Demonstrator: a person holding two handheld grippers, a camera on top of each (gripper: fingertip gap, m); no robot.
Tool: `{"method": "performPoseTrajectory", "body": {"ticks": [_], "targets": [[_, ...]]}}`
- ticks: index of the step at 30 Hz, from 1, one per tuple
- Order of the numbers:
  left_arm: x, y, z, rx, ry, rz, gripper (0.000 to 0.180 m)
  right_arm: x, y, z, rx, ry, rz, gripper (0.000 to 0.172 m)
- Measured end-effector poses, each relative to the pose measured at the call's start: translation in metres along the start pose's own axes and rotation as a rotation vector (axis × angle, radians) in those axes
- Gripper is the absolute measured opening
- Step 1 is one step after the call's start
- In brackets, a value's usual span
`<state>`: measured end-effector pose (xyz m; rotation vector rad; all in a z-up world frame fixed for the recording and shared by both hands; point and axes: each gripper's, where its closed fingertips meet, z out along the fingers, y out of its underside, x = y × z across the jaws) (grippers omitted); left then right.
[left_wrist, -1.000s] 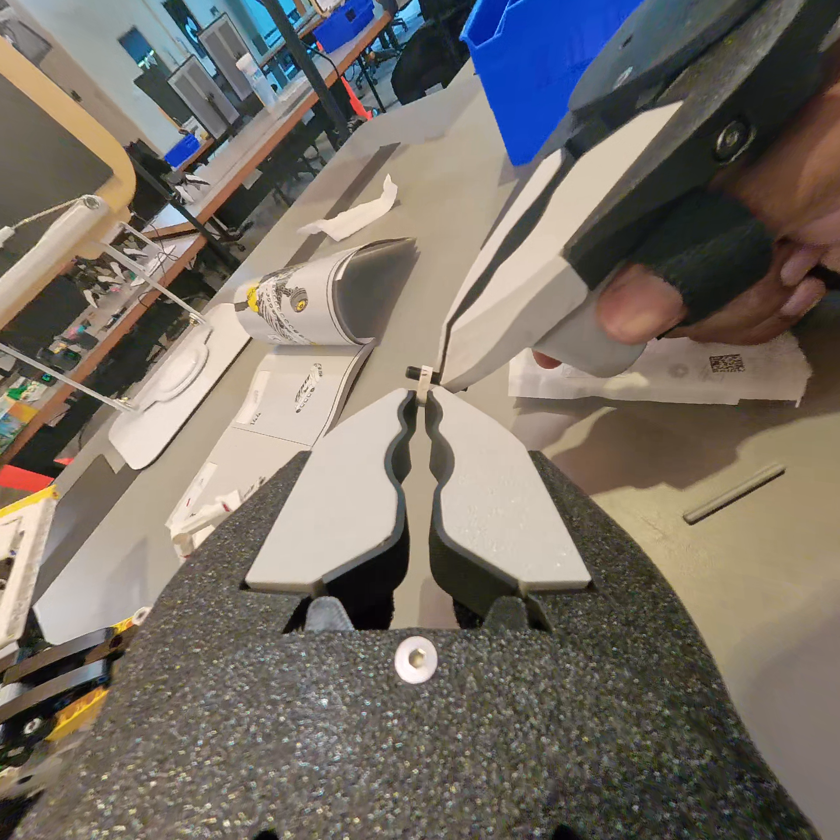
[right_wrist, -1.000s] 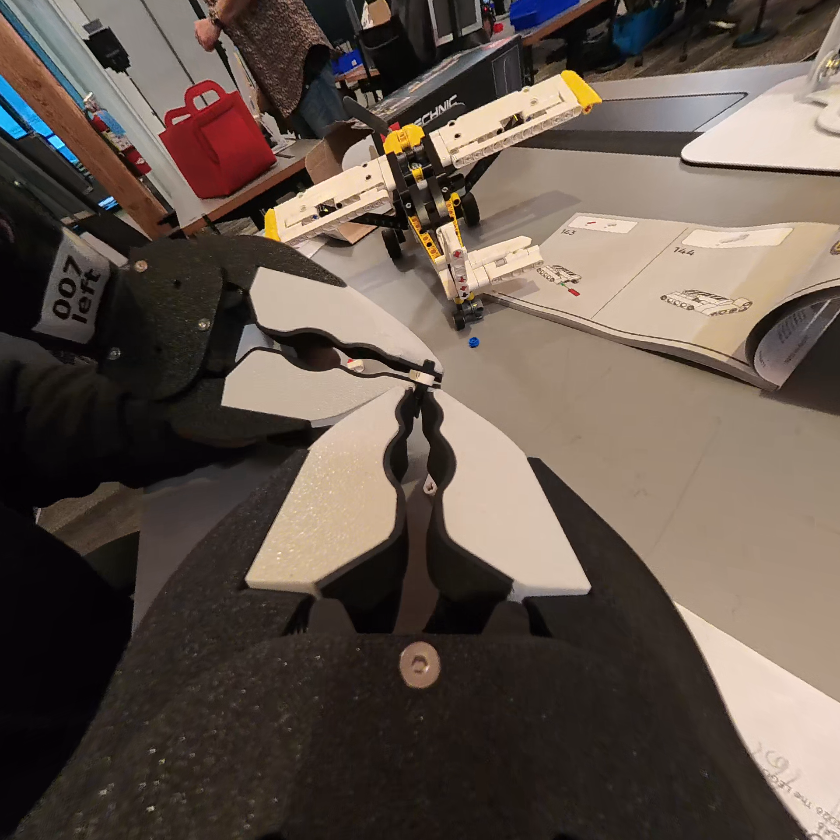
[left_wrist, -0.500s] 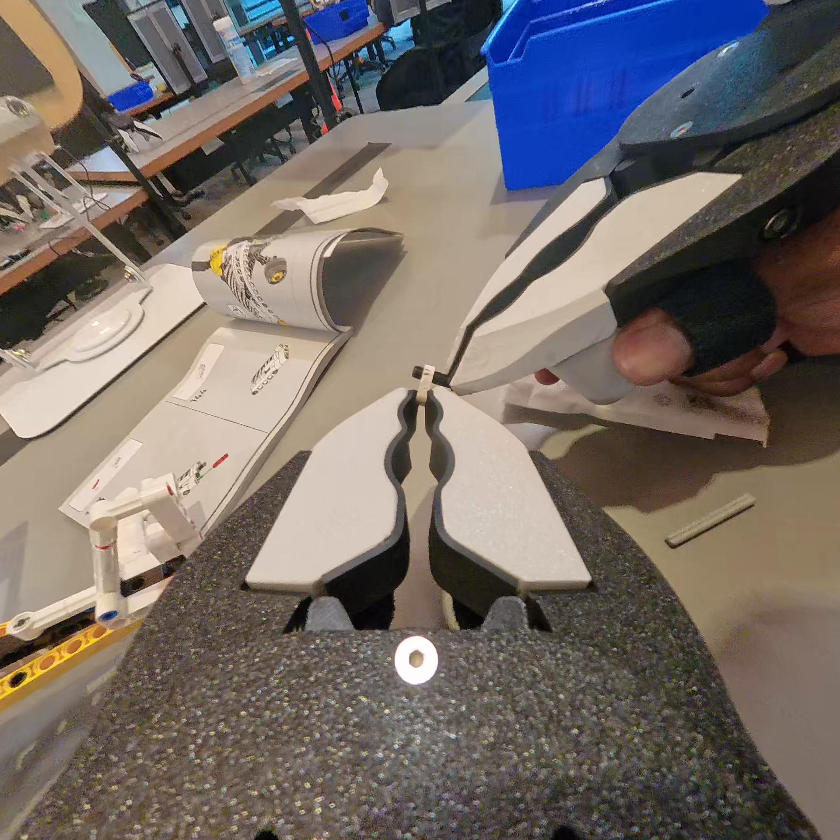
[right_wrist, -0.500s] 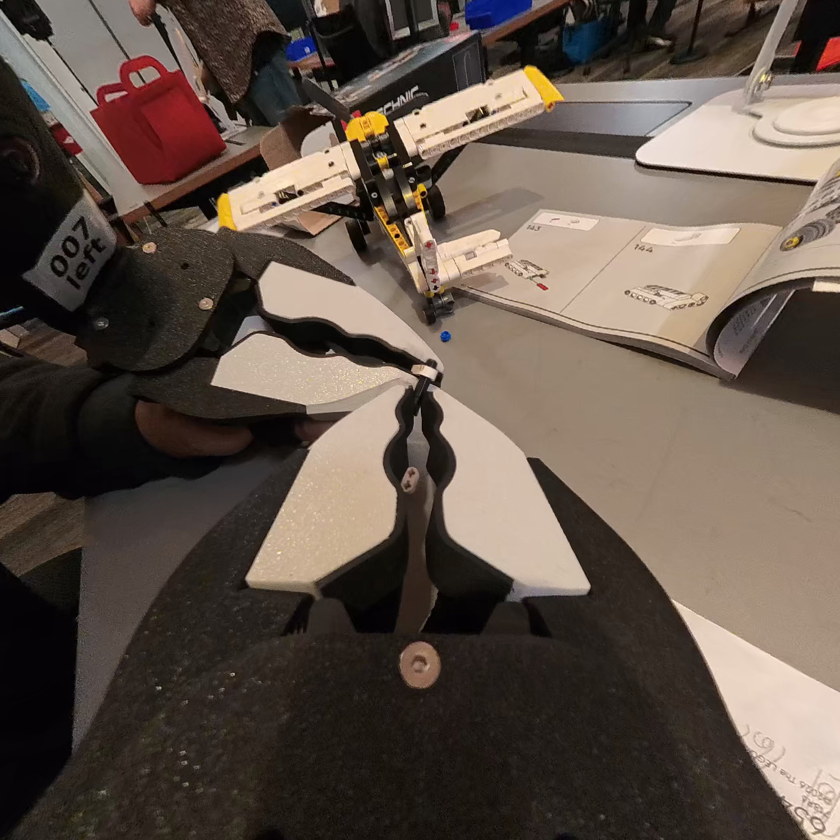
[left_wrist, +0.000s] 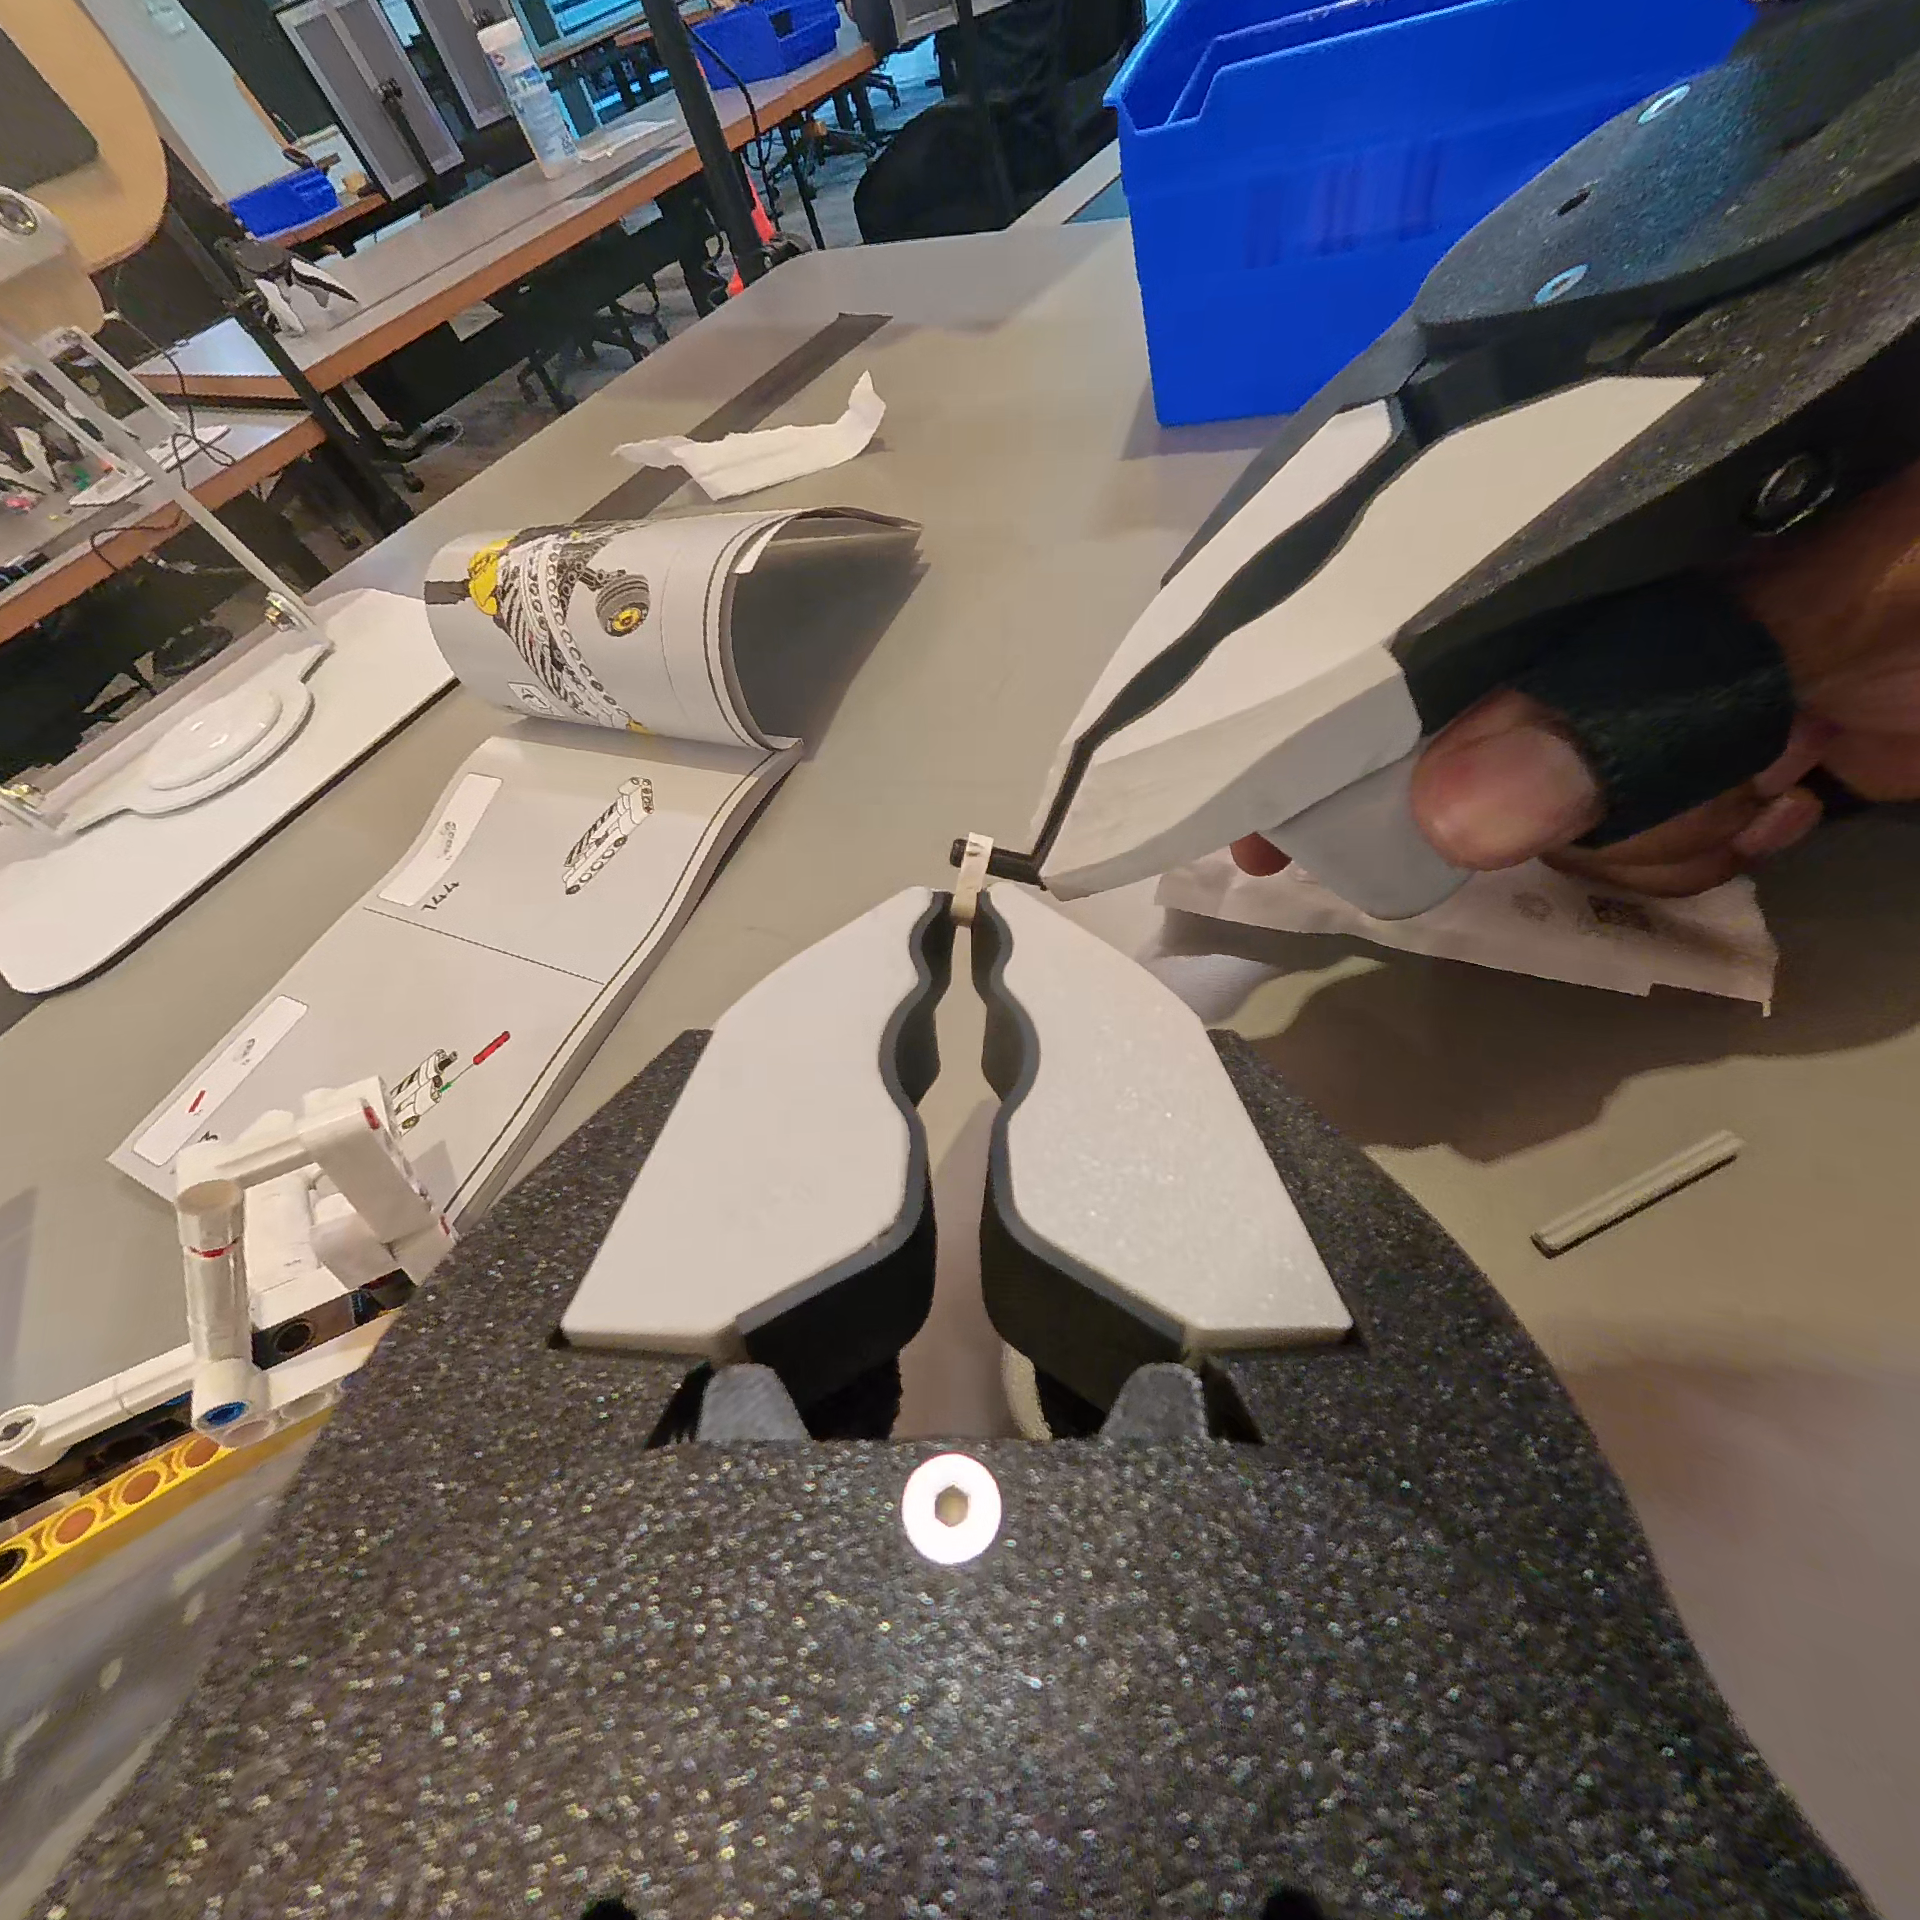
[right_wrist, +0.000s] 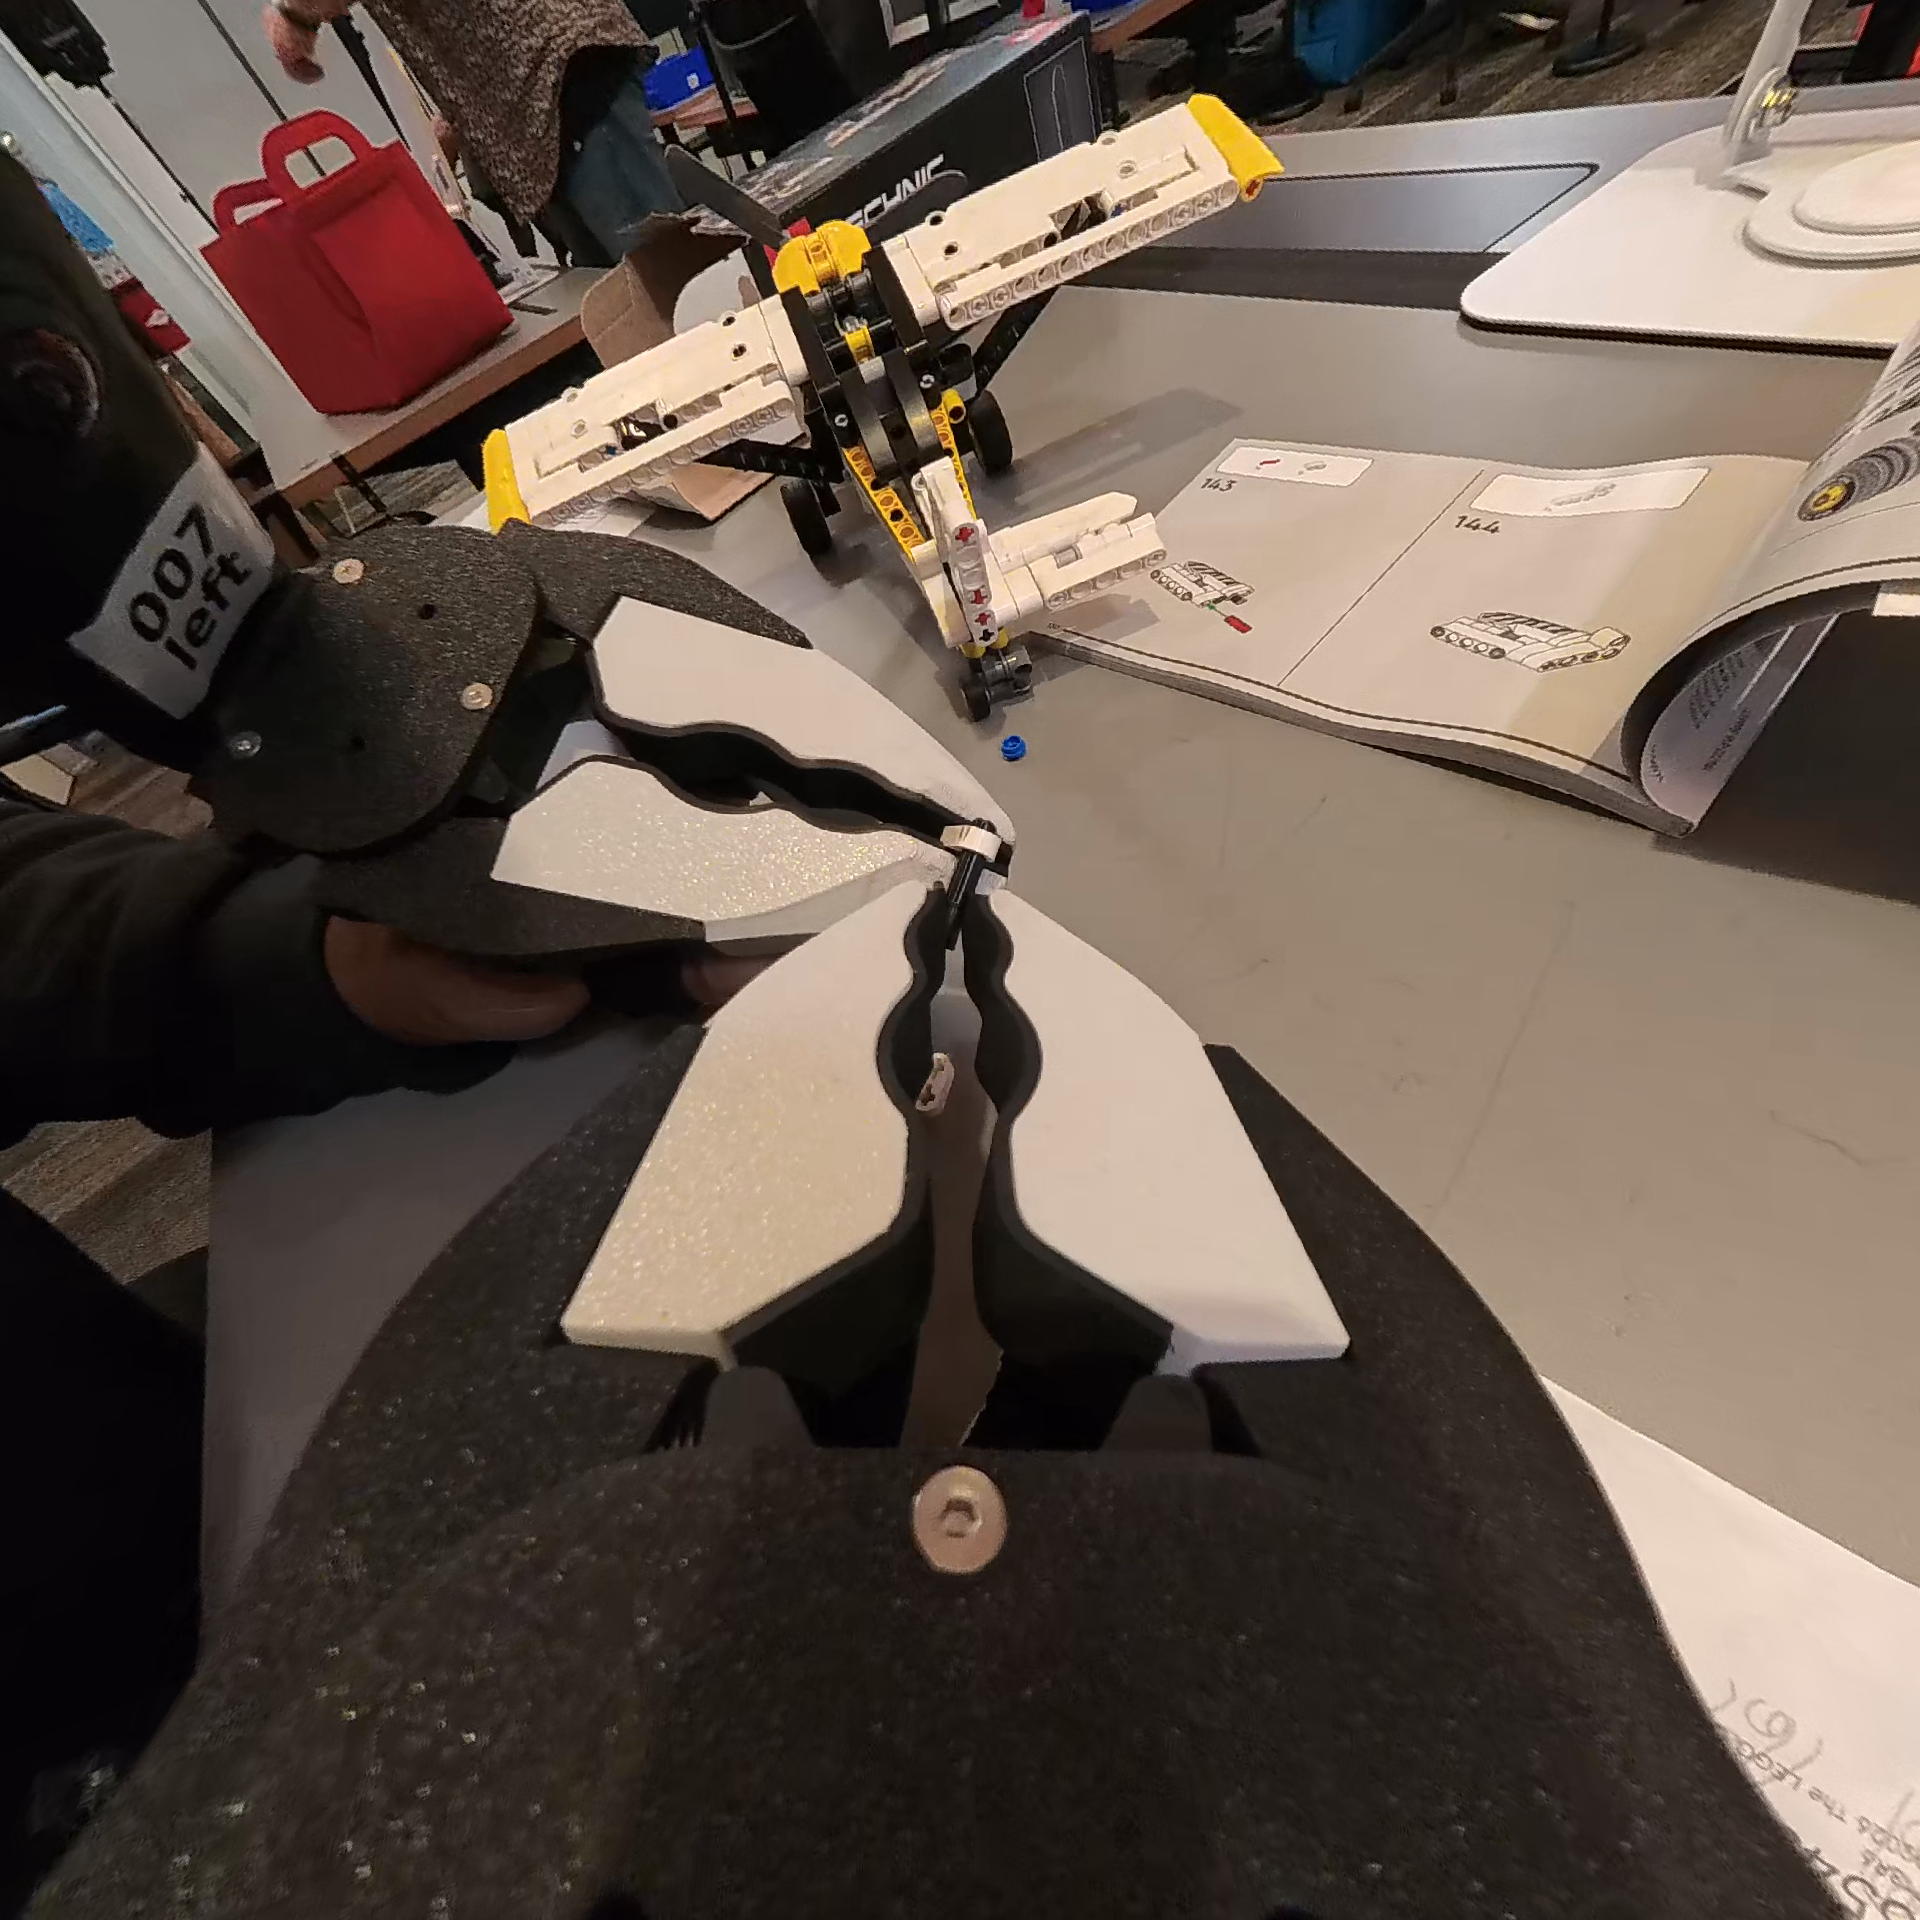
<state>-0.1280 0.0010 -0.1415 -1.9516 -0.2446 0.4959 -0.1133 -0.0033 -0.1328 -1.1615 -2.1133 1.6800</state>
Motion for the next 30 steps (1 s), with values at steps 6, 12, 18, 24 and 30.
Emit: {"method": "performPoseTrajectory", "body": {"ticks": [6,12,18,24,30], "targets": [[0.001,0.0,0.0,0.004,0.0,0.006,0.005,0.0,0.0,-0.002,0.002,-0.001,-0.002,0.005],[0.002,-0.001,0.0,0.004,0.004,0.003,0.005,0.0,0.002,-0.002,0.002,0.001,-0.007,0.005],[0.001,0.0,0.0,0.001,-0.001,-0.001,0.005,-0.001,0.003,-0.004,-0.005,-0.013,-0.01,0.004],[-0.015,0.001,-0.001,0.001,-0.084,-0.048,0.004,-0.01,0.008,-0.006,-0.017,-0.035,-0.009,0.0],[-0.008,-0.001,-0.002,0.013,-0.048,-0.023,0.004,0.003,0.002,-0.007,0.014,-0.003,0.062,0.0]]}}
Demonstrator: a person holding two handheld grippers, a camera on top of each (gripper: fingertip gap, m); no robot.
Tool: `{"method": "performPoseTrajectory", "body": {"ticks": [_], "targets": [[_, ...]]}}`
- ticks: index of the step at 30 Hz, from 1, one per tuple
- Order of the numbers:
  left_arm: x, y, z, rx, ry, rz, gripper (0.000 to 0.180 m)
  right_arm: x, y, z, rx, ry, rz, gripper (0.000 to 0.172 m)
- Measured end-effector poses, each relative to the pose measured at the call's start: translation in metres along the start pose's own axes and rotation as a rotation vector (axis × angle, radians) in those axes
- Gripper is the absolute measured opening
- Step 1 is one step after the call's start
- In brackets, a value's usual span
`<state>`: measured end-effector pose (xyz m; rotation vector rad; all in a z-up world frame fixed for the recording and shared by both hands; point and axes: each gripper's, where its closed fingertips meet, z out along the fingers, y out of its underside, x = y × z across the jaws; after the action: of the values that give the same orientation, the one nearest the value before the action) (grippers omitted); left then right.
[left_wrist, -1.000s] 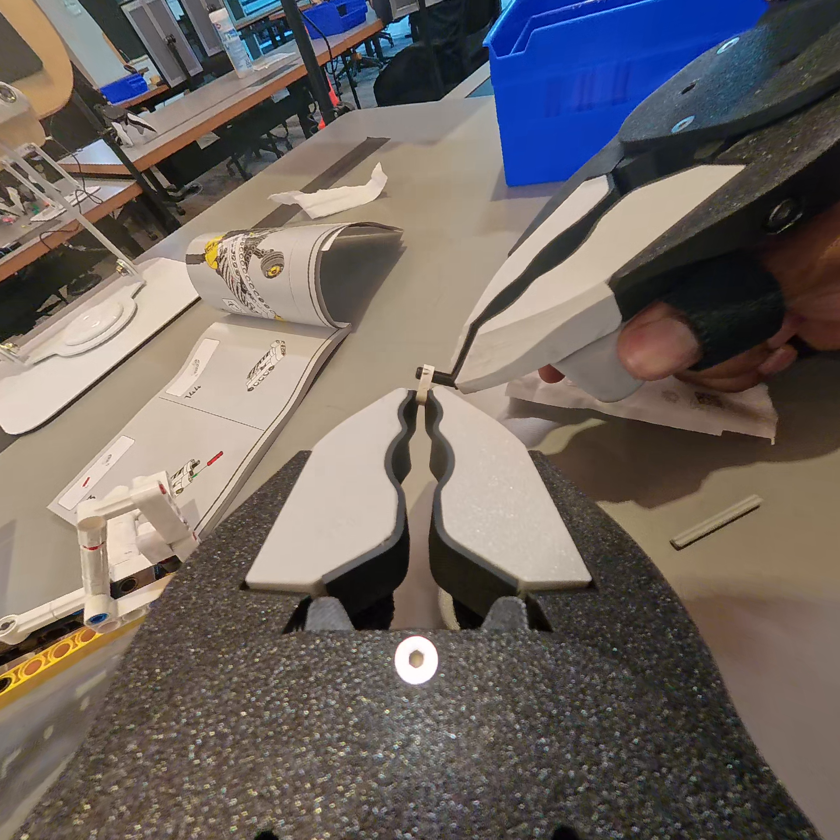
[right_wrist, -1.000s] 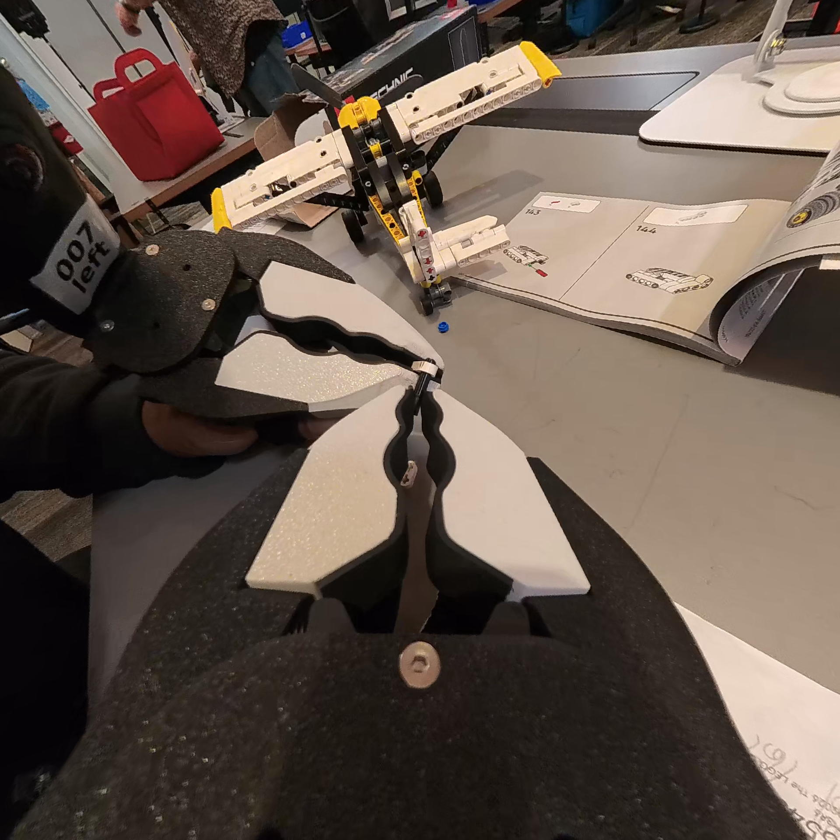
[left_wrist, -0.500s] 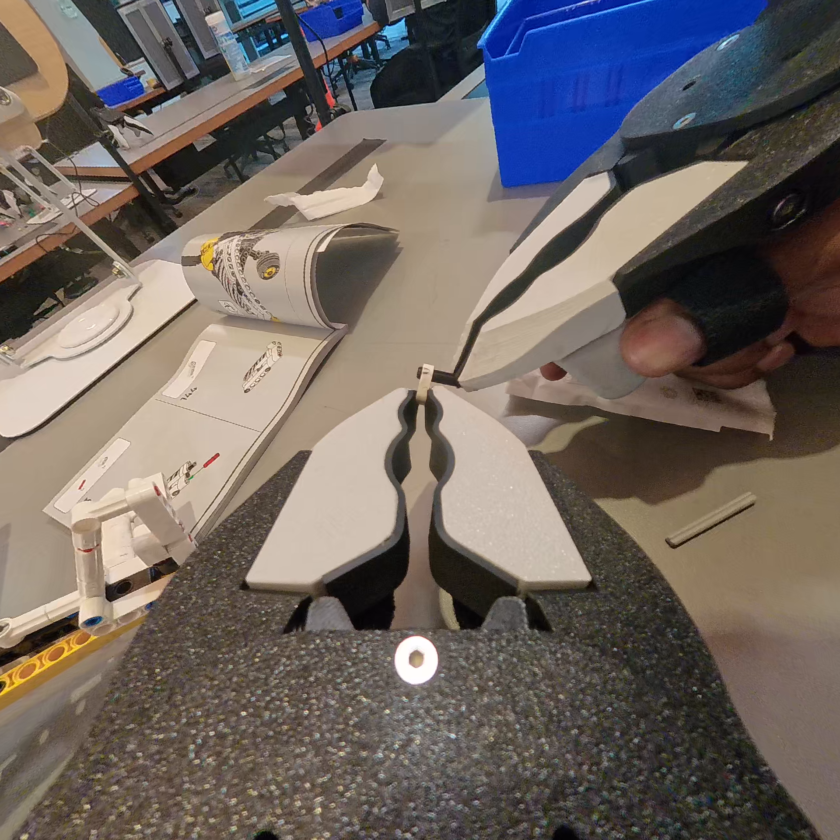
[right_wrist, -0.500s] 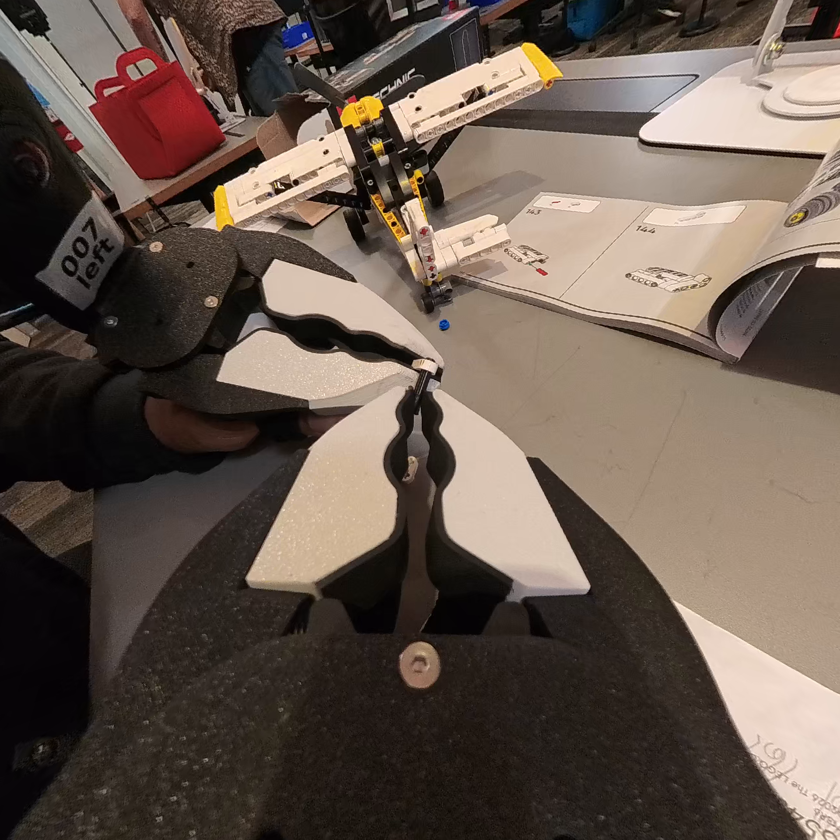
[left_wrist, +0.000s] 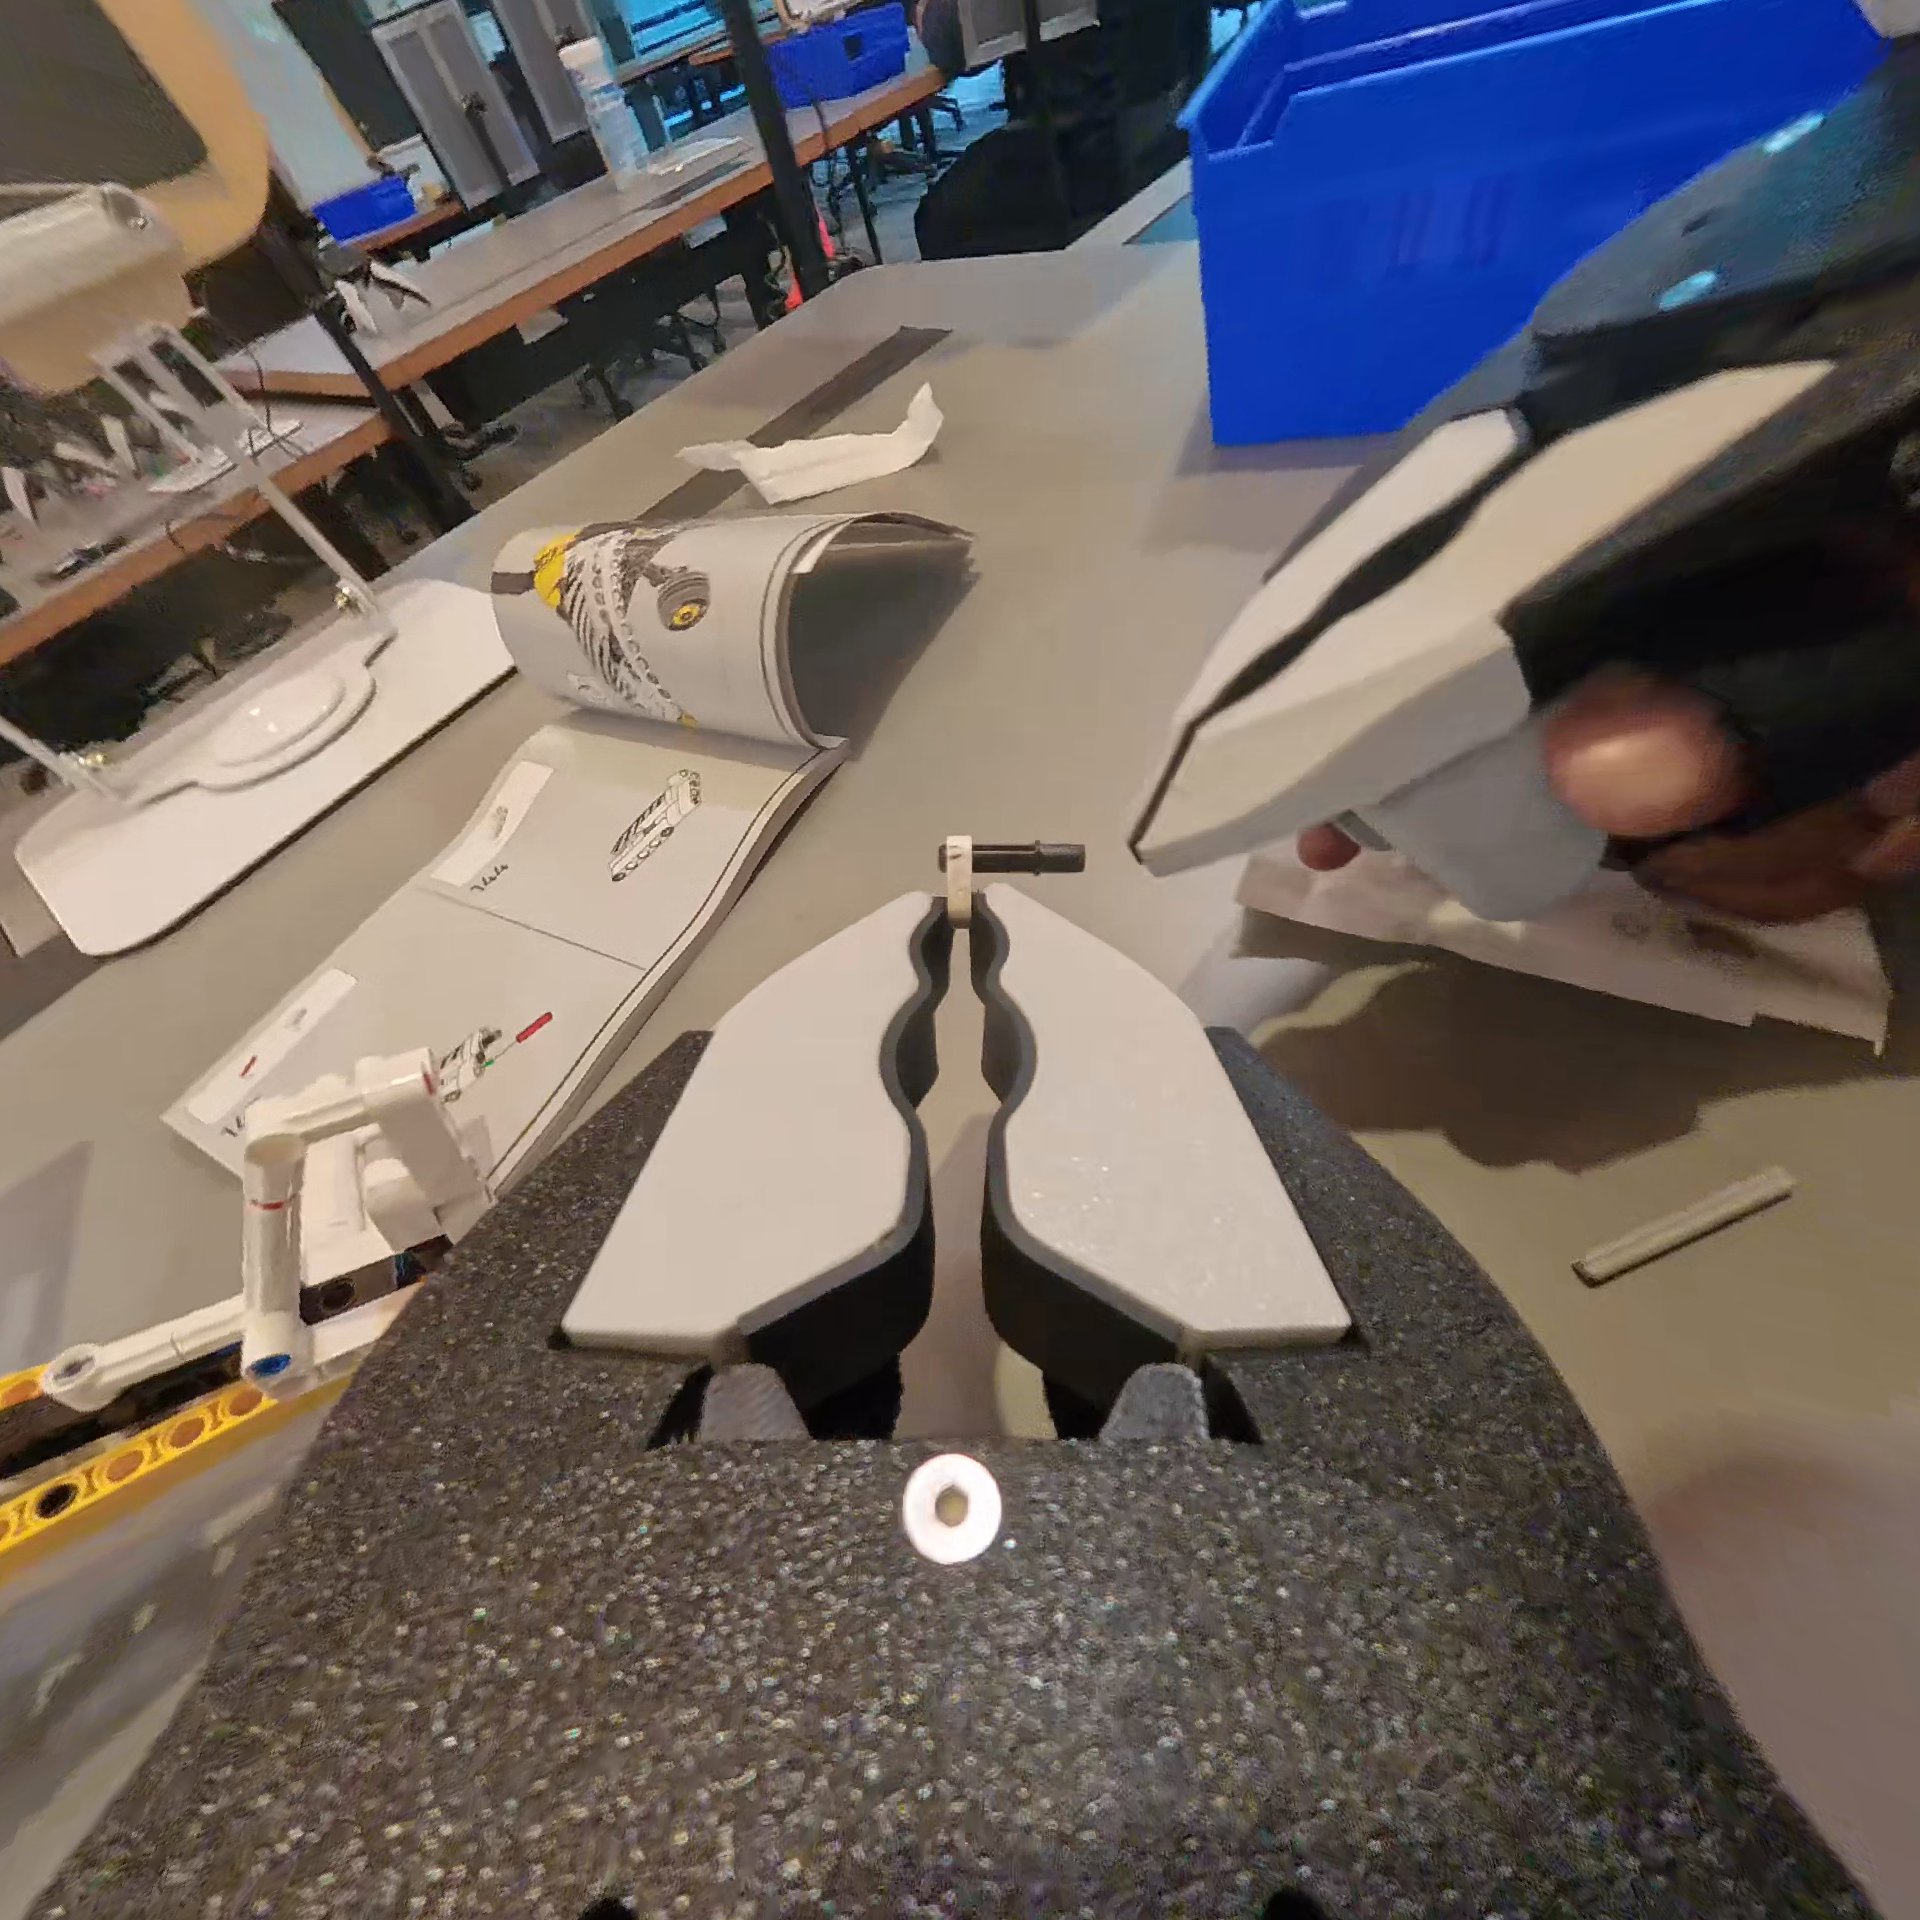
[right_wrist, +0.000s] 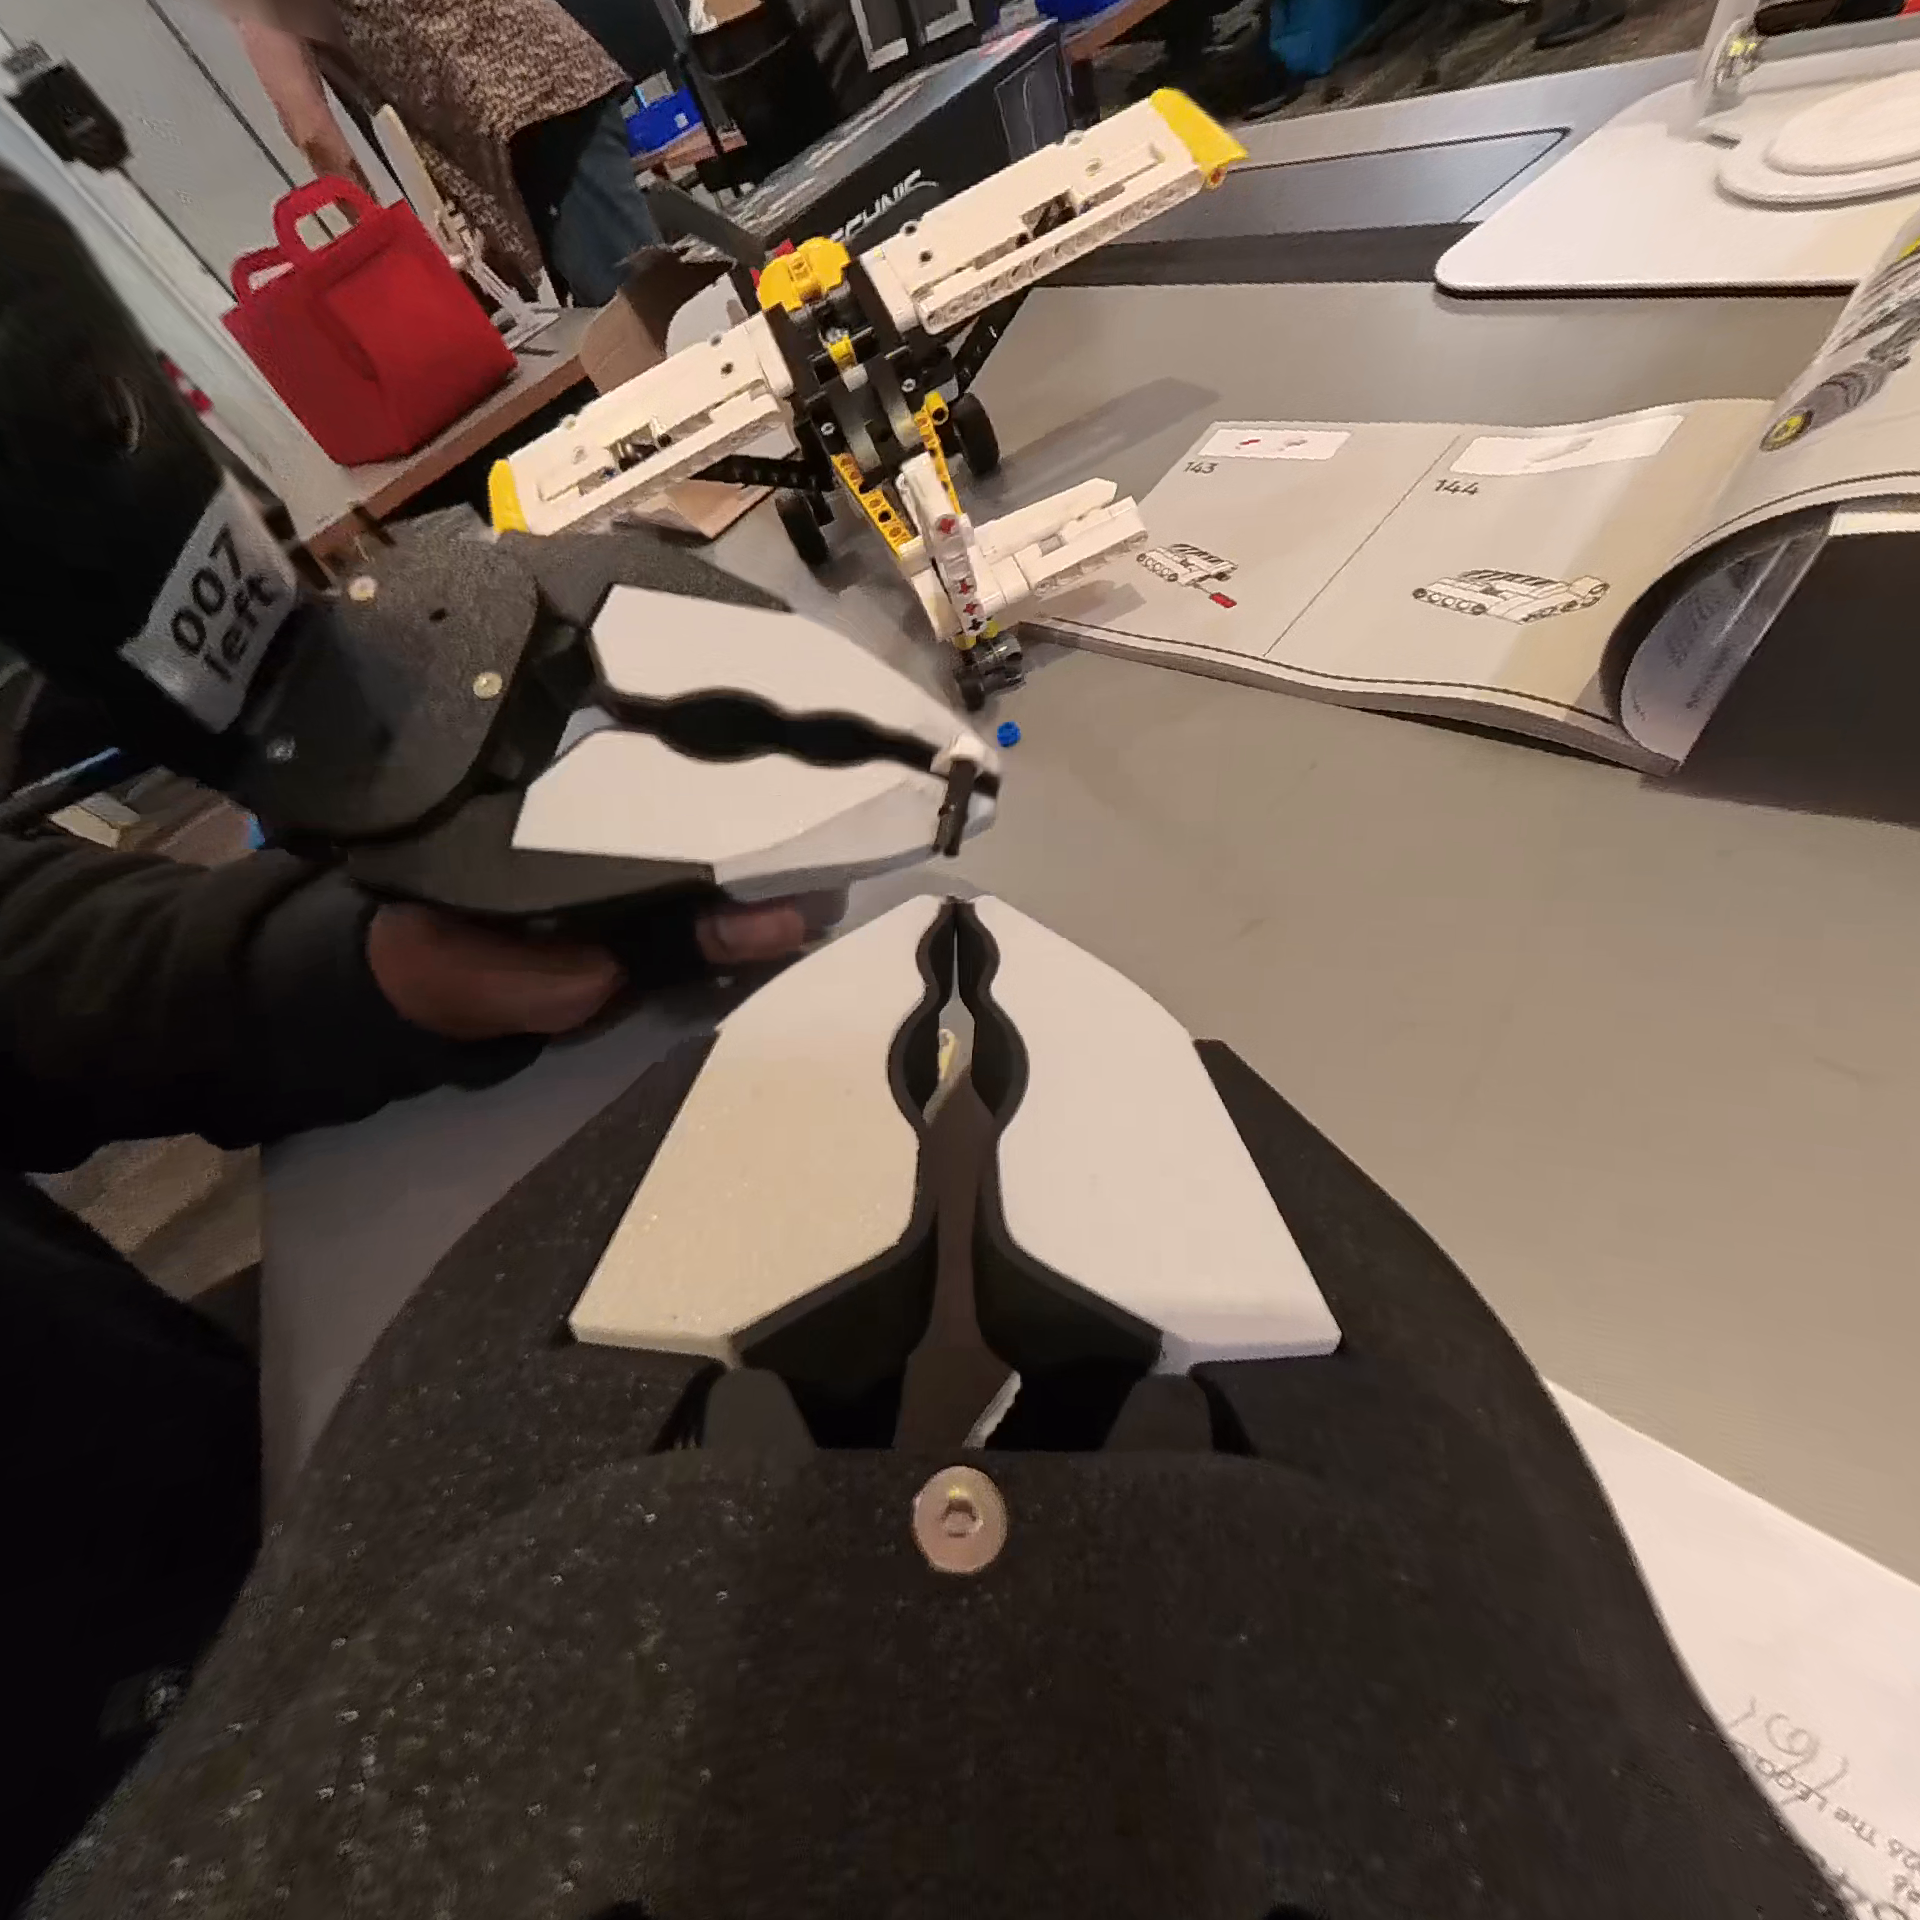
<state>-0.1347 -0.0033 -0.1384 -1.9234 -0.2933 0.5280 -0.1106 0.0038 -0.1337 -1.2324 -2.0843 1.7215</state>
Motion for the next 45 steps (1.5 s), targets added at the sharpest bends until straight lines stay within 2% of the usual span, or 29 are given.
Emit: {"method": "performPoseTrajectory", "body": {"ticks": [6,17,23,38,45], "targets": [[0.011,0.0,0.0,-0.001,0.018,0.096,0.004,-0.004,0.005,0.004,-0.053,-0.087,0.064,0.018],[0.022,-0.001,-0.004,0.006,0.006,0.301,0.004,-0.012,0.006,0.003,-0.066,-0.175,0.073,0.005],[0.019,-0.001,-0.005,0.014,0.046,0.172,0.005,-0.011,0.005,0.004,-0.057,-0.094,-0.038,0.006],[0.017,0.0,-0.005,0.015,0.046,0.151,0.005,-0.011,0.006,0.002,-0.047,-0.076,-0.028,0.006],[0.016,-0.002,-0.006,0.027,0.035,0.154,0.005,-0.012,0.005,0.001,-0.04,-0.118,0.035,0.006]]}}
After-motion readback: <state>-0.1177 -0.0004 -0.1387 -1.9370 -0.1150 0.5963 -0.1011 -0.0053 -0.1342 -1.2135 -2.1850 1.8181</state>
